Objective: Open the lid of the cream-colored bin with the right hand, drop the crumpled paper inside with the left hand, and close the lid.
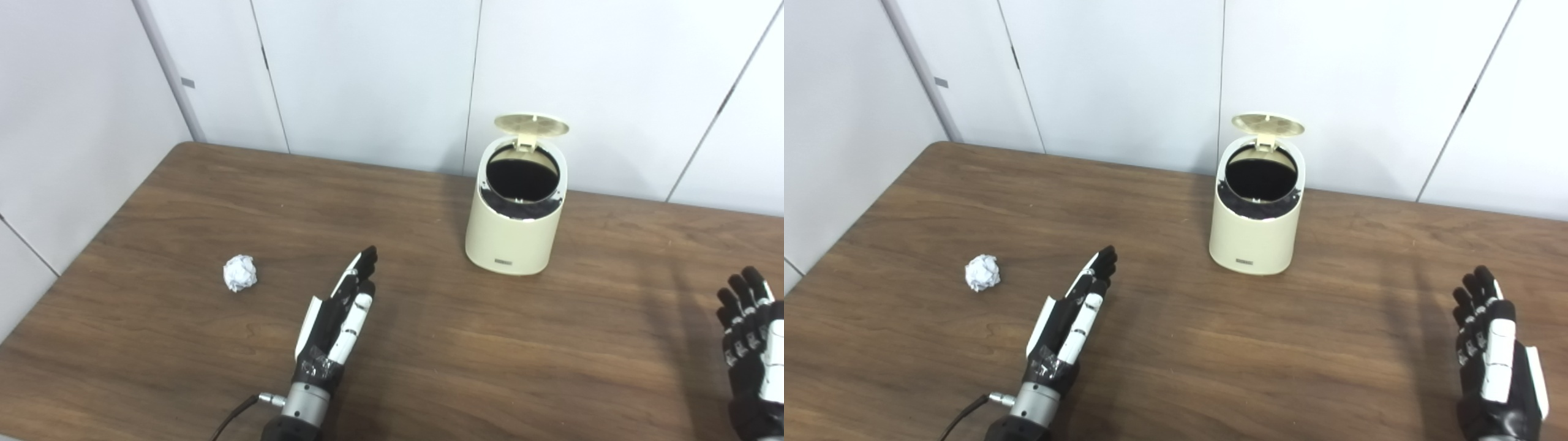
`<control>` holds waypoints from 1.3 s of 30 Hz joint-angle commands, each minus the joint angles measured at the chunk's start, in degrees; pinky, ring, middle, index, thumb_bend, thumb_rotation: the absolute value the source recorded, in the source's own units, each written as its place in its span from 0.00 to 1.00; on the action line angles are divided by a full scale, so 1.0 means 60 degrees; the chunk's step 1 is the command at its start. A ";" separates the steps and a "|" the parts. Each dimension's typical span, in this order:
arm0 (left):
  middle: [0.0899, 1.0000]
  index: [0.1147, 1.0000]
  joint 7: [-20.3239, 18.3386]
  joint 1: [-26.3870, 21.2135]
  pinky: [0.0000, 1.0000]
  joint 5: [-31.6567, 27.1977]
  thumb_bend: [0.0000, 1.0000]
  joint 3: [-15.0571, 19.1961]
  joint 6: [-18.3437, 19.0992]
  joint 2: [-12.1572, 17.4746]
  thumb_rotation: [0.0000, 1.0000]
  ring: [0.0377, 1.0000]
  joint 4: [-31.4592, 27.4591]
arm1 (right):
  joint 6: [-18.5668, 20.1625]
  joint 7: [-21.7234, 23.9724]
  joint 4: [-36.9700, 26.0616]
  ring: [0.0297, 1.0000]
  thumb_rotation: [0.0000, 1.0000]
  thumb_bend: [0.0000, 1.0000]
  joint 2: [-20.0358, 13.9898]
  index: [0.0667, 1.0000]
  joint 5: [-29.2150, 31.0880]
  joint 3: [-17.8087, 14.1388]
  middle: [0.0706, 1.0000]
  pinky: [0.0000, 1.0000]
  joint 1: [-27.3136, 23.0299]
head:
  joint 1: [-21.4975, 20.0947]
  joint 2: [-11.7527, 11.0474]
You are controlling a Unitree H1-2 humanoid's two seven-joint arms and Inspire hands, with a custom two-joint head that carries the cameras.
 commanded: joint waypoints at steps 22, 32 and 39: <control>0.91 0.91 0.0503 -0.0011 0.92 0.2014 0.79 0.0536 0.1922 0.0159 0.35 0.92 -0.3207 | 0.0064 -0.0132 -0.0542 0.95 0.94 0.45 0.0002 0.93 0.0156 -0.0049 0.93 0.99 -0.0277 | -0.0021 0.0043; 0.90 0.90 0.0524 -0.0259 0.89 0.2500 0.79 0.1325 0.2105 0.0574 0.36 0.90 -0.3273 | -0.0019 -0.0092 -0.0416 0.95 0.91 0.46 -0.0046 0.92 0.0281 -0.0123 0.93 1.00 -0.0299 | -0.0006 0.0066; 0.90 0.88 0.0594 -0.0416 0.88 0.3048 0.81 0.1867 0.2252 0.1139 0.32 0.91 -0.3059 | 0.0105 -0.0062 -0.0496 0.95 0.92 0.47 -0.0118 0.93 0.0217 -0.0105 0.93 1.00 -0.0291 | 0.0003 0.0089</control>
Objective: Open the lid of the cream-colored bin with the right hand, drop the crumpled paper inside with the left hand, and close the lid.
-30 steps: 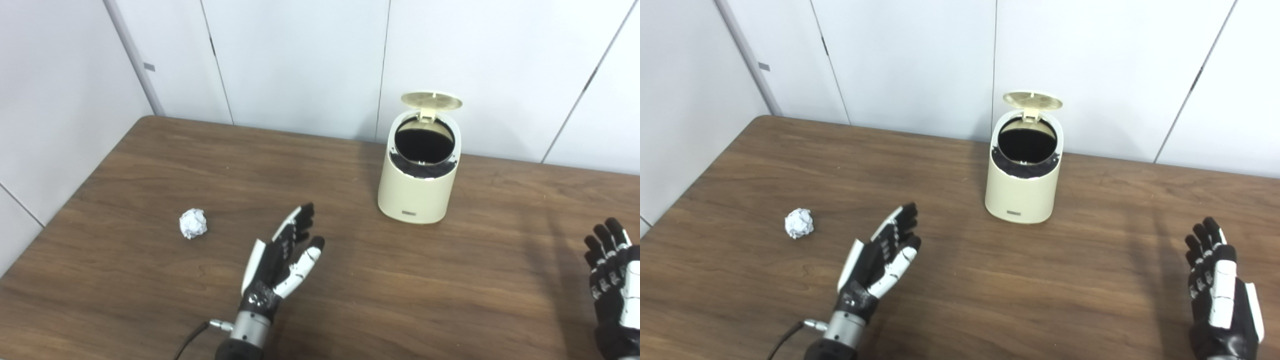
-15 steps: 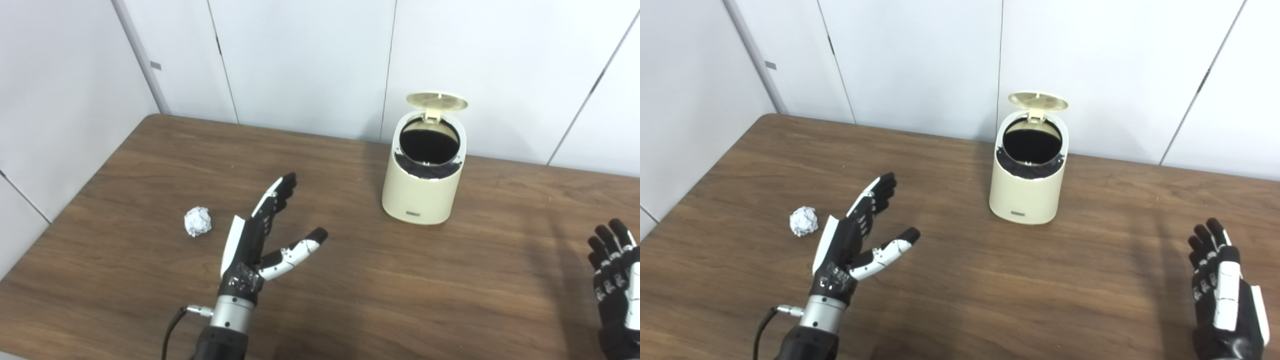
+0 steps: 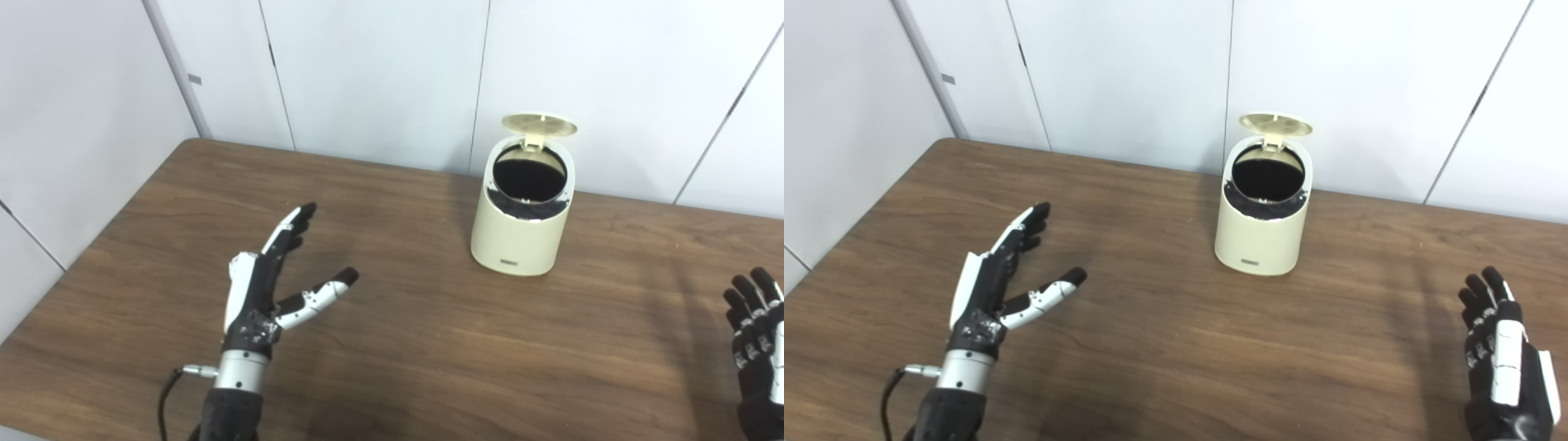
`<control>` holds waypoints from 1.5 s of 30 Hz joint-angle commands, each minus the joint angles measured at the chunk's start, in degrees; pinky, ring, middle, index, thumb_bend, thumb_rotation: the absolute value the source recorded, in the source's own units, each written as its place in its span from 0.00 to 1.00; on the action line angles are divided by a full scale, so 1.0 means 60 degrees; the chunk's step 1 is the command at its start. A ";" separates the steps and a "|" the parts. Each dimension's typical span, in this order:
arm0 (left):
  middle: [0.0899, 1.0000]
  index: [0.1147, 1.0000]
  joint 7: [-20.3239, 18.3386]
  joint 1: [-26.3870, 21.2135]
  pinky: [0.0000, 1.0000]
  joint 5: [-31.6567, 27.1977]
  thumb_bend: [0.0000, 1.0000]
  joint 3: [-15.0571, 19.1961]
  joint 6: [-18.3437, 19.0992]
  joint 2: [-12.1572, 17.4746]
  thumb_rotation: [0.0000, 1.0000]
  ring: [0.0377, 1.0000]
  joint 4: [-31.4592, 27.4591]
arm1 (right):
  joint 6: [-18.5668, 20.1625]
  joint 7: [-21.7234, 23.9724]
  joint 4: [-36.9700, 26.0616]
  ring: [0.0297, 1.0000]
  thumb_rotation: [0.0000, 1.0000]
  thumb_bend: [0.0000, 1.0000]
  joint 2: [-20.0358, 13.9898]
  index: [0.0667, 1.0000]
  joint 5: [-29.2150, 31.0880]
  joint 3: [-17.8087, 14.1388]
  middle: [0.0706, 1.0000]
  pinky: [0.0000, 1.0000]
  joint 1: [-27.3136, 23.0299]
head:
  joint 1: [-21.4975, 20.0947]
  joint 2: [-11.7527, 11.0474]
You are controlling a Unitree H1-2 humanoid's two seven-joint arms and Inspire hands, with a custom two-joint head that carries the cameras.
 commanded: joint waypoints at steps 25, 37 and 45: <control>0.89 0.88 0.0239 -0.0789 0.85 0.1773 0.83 0.1044 0.0270 0.2150 0.32 0.89 0.1331 | -0.0330 0.0189 0.0254 0.95 0.91 0.46 -0.0259 0.94 0.0034 -0.0099 0.91 0.99 -0.0374 | 0.0134 -0.0009; 0.88 0.85 0.0195 -0.0898 0.85 0.2840 0.87 0.0805 0.0678 0.2665 0.26 0.89 0.1805 | -0.0249 0.0146 0.0249 0.92 0.91 0.47 -0.0268 0.93 -0.0005 -0.0070 0.89 0.95 -0.0382 | 0.0107 0.0010; 0.86 0.82 -0.0306 -0.0995 0.81 0.2806 0.88 0.0571 0.1062 0.2974 0.21 0.87 0.1922 | -0.0231 0.0165 0.0203 0.91 0.90 0.43 -0.0215 0.92 0.0193 -0.0107 0.88 0.91 -0.0415 | 0.0014 0.0037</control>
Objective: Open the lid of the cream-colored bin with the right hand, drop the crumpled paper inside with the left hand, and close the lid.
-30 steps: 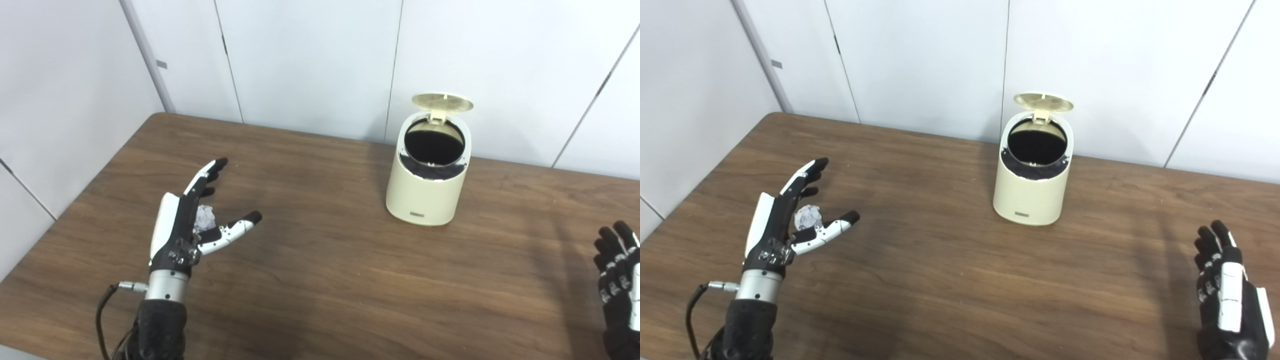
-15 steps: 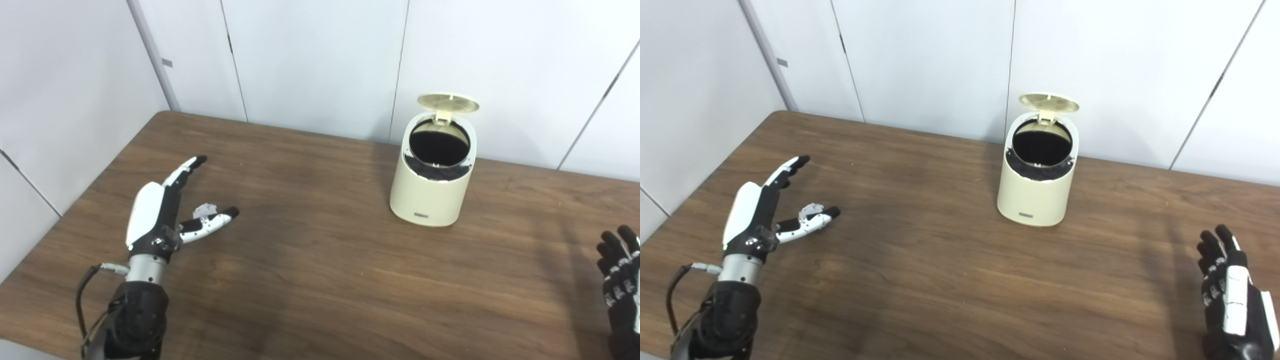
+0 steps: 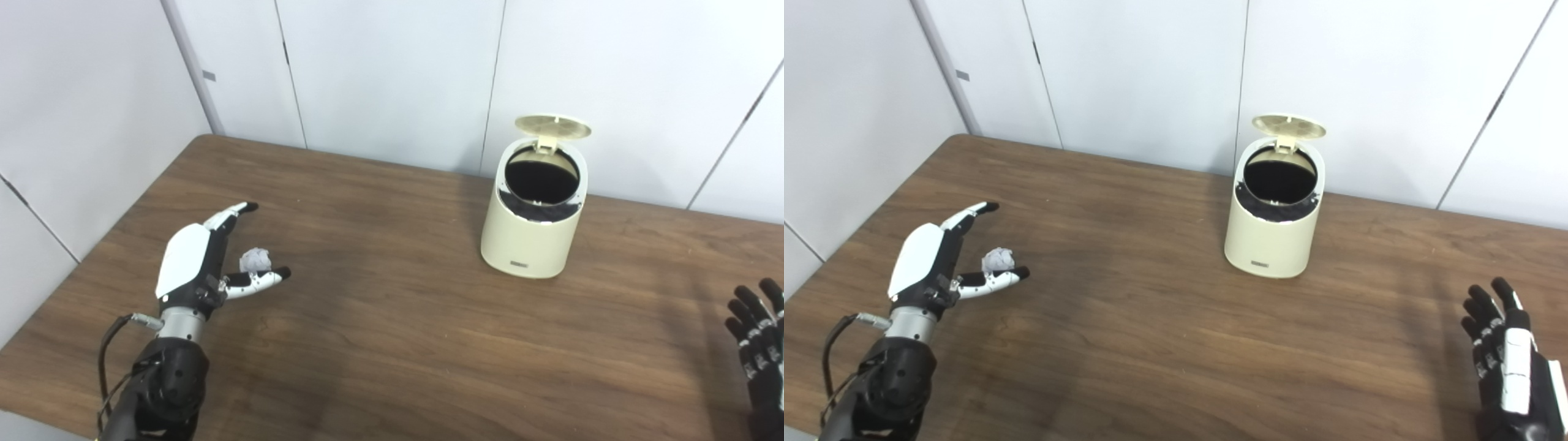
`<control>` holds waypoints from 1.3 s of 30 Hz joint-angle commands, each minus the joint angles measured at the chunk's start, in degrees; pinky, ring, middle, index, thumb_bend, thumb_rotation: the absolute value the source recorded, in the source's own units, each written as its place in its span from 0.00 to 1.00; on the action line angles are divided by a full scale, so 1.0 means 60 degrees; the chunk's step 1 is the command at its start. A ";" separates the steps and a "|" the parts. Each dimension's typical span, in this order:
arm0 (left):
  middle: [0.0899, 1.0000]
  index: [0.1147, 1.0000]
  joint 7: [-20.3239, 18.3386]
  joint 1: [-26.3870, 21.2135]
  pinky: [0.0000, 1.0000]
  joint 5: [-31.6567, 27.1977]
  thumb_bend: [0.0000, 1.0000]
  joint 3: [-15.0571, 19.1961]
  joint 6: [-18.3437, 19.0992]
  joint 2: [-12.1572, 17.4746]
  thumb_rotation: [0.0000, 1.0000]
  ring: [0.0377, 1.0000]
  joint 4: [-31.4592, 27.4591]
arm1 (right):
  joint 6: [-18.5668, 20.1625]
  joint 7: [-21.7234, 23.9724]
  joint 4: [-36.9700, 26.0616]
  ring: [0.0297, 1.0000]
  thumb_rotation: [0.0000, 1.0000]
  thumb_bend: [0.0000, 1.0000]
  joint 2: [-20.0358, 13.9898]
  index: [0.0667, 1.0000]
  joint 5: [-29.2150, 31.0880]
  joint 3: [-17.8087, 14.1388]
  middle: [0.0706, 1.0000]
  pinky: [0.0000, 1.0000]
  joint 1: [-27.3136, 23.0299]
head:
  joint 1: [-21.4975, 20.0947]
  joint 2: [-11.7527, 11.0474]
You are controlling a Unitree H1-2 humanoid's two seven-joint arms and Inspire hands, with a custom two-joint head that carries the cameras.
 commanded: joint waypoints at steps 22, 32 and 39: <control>0.82 0.79 -0.0275 -0.0549 0.79 0.0799 0.87 -0.0409 0.0713 0.0848 0.16 0.85 0.0093 | -0.0276 0.0045 -0.0226 0.90 0.90 0.42 -0.0018 0.93 0.0153 -0.0027 0.88 0.84 -0.0282 | 0.0011 0.0082; 0.82 0.77 -0.0445 -0.0458 0.77 0.1280 0.87 -0.0535 0.0882 0.1029 0.13 0.83 0.0050 | -0.0270 0.0033 -0.0187 0.89 0.90 0.45 -0.0016 0.92 0.0147 -0.0045 0.87 0.82 -0.0263 | 0.0031 0.0155; 0.82 0.77 -0.0704 -0.0441 0.75 0.1380 0.87 -0.0567 0.1102 0.1172 0.11 0.82 0.0137 | -0.0405 0.0076 -0.0063 0.88 0.91 0.42 -0.0059 0.93 0.0122 -0.0053 0.87 0.81 -0.0261 | 0.0030 0.0167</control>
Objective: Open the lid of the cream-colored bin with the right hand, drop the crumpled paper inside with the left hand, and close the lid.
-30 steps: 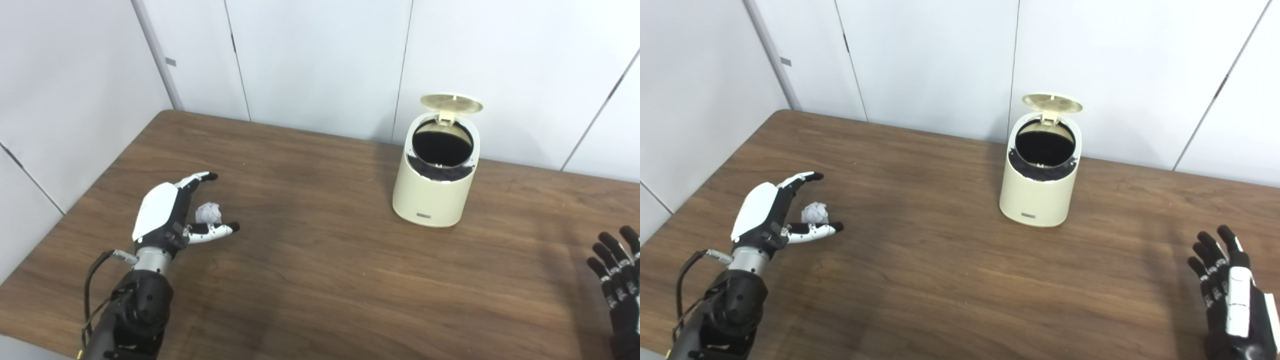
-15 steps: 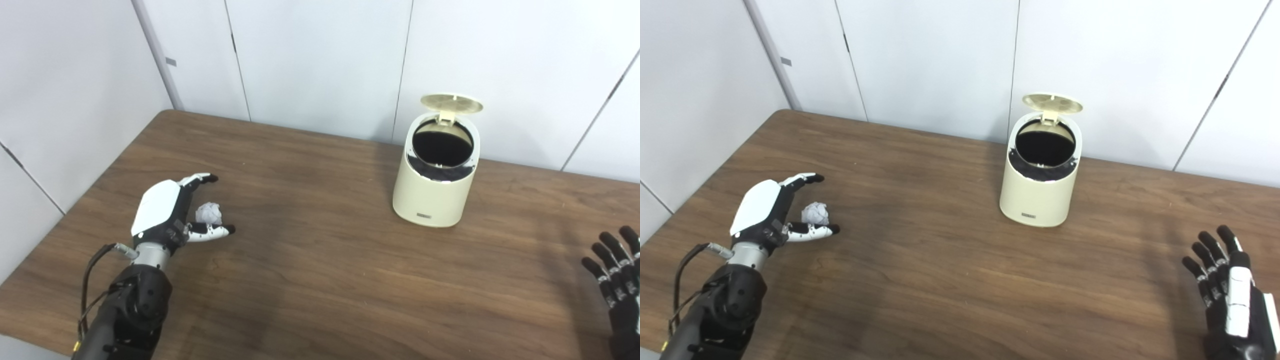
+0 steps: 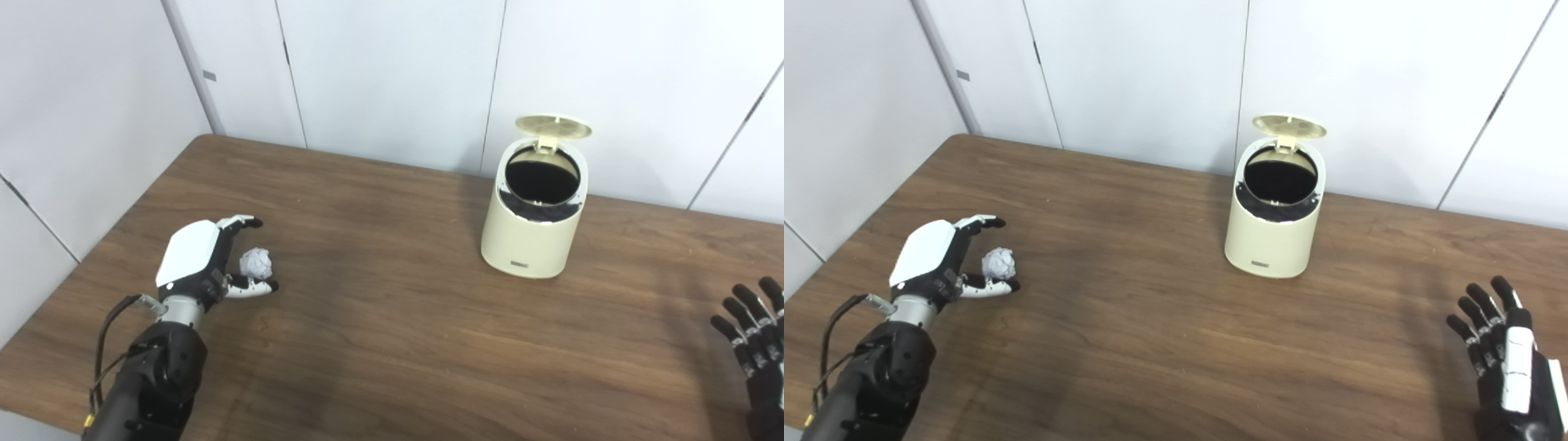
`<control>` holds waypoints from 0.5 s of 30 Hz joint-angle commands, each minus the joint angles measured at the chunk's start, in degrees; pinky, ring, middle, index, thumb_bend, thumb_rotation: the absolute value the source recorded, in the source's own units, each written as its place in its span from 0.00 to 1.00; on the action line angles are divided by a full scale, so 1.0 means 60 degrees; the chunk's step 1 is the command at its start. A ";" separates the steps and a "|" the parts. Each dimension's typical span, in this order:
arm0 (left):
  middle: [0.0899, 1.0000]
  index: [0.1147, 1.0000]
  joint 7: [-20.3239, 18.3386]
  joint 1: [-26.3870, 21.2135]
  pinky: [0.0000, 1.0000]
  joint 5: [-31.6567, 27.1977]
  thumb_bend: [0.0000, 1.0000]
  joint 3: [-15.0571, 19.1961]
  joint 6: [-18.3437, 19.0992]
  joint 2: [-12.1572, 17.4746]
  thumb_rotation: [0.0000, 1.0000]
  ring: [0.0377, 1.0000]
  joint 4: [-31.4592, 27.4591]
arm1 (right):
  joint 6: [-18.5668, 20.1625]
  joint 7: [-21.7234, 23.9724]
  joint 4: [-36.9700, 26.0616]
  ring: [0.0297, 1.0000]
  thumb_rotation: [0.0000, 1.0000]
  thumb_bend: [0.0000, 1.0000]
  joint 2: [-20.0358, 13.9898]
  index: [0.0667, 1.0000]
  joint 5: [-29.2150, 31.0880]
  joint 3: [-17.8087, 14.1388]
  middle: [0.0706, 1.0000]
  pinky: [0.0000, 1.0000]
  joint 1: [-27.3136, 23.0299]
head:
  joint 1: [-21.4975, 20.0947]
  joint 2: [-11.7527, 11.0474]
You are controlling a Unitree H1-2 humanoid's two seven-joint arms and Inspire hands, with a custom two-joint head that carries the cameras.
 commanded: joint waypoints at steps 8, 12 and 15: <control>0.81 0.76 -0.0502 -0.0211 0.73 0.0180 0.86 0.0005 0.0464 0.0454 0.10 0.80 -0.0343 | -0.0463 0.0087 0.0016 0.88 0.91 0.45 -0.0066 0.92 0.0009 -0.0044 0.86 0.81 -0.0260 | -0.0036 0.0026; 0.79 0.74 -0.0749 -0.0258 0.74 0.0106 0.85 0.0021 0.0590 0.0491 0.10 0.80 -0.0328 | -0.0477 0.0059 0.0011 0.87 0.92 0.45 -0.0063 0.92 -0.0055 -0.0027 0.85 0.78 -0.0261 | -0.0037 0.0025; 0.79 0.74 -0.0883 -0.0283 0.74 0.0081 0.84 0.0005 0.0695 0.0535 0.11 0.80 -0.0362 | -0.0426 0.0062 -0.0036 0.86 0.92 0.46 -0.0048 0.92 -0.0013 -0.0031 0.85 0.78 -0.0256 | -0.0050 0.0037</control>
